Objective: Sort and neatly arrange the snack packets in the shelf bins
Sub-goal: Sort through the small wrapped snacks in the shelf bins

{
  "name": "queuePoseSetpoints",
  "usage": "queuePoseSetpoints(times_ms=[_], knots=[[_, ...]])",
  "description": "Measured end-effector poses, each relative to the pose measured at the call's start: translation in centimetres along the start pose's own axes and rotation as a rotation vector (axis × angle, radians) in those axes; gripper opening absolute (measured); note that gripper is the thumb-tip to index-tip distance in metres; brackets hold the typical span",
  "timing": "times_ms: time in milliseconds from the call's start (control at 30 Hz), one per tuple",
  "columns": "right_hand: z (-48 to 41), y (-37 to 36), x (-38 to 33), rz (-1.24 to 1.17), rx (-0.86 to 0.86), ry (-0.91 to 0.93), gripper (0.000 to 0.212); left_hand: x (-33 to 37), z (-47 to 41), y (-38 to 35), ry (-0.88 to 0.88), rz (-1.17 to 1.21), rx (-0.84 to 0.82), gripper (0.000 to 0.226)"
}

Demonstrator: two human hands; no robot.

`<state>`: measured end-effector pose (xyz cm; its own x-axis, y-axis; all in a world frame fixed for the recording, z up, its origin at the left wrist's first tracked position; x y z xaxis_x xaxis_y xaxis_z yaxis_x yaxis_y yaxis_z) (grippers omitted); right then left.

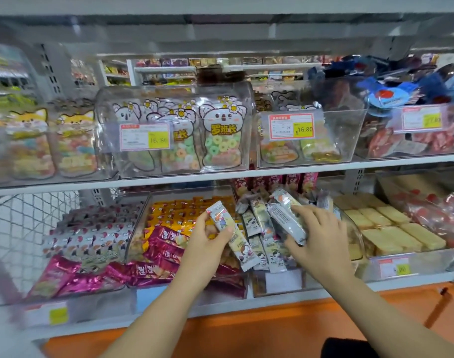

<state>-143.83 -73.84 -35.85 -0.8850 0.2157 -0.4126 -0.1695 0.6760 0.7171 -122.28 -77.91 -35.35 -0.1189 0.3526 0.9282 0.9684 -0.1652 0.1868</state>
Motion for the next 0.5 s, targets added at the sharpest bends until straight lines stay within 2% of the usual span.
queuePoseSetpoints(times_ms=[167,300,400,500], knots=[[3.5,0.7,-8.6,-0.269,-0.109,0.206,0.049,0.6,1.5,5.9,-0.012,-0.009,0.170,0.034],[5.7,-1.4,-16.2,-0.374,-0.334,0.211,0.045,0.9,2.7,12.8,-0.008,-0.119,0.314,0.023],[6.3,-3.4,-21.6,-0.398,-0.401,0.226,0.042,0.7,2.6,18.5,0.026,-0.244,0.366,0.019],[6.4,-6.0,-26.2,-0.434,-0.451,0.219,0.041,0.4,1.7,23.3,0.042,-0.225,0.396,0.016]])
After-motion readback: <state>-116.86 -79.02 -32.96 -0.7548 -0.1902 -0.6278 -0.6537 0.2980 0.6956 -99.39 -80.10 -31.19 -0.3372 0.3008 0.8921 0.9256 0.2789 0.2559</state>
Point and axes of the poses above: each hand's wrist, its own z-axis away from the middle knuckle, its own y-axis out of the back of the hand, x = y × z, the point moved 5 cm from there along -z, towards the middle knuckle, and after that the axes turned 14 degrees about -y, right-handed, at the moved point
